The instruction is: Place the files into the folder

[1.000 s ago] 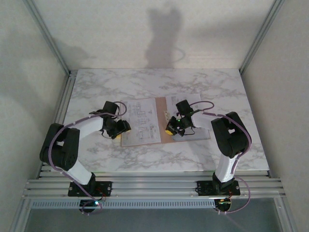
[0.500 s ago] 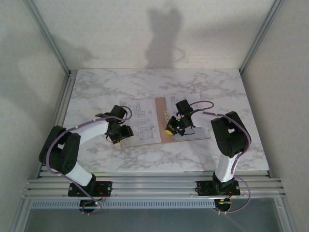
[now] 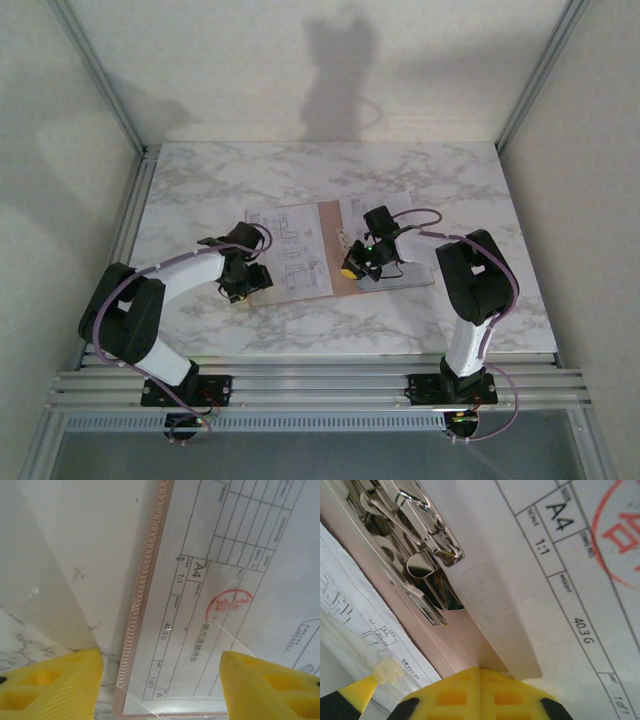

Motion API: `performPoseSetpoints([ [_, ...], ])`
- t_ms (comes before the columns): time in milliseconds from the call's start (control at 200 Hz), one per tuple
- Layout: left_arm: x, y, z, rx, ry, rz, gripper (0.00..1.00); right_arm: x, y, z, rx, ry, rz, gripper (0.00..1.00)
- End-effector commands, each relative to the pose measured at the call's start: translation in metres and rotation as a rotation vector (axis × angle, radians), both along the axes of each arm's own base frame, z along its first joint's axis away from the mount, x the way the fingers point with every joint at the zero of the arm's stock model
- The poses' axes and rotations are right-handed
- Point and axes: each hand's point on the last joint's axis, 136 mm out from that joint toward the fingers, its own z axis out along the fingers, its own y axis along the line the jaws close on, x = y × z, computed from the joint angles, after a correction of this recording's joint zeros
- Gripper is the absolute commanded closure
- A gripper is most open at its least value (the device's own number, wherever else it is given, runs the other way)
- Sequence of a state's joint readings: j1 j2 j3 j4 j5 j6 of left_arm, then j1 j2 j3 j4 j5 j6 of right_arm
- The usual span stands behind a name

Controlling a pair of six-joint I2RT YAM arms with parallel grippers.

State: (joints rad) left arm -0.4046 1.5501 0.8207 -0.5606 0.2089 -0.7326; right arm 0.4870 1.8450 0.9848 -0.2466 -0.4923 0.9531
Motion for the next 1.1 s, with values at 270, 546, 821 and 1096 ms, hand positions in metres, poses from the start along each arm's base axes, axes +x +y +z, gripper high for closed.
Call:
performPoseSetpoints([
  [270, -0.003, -0.041, 0.004, -0.128, -0.017, -0.086, 0.37, -0.042, -0.033, -0.054, -0.186, 0.179, -0.011, 1.00],
  [546, 0.004, -0.057, 0.022, -0.162, -0.064, -0.109, 0.37, -0.042, -0.032, -0.054, -0.182, 0.179, -0.013, 1.00],
  [821, 0.015, -0.057, 0.055, -0.175, -0.154, -0.103, 0.38, -0.043, -0.033, -0.055, -0.184, 0.183, -0.012, 1.00],
  [1096, 0.026, -0.060, 0.099, -0.206, -0.247, -0.091, 0.38, -0.042, -0.031, -0.054, -0.183, 0.183, -0.004, 1.00],
])
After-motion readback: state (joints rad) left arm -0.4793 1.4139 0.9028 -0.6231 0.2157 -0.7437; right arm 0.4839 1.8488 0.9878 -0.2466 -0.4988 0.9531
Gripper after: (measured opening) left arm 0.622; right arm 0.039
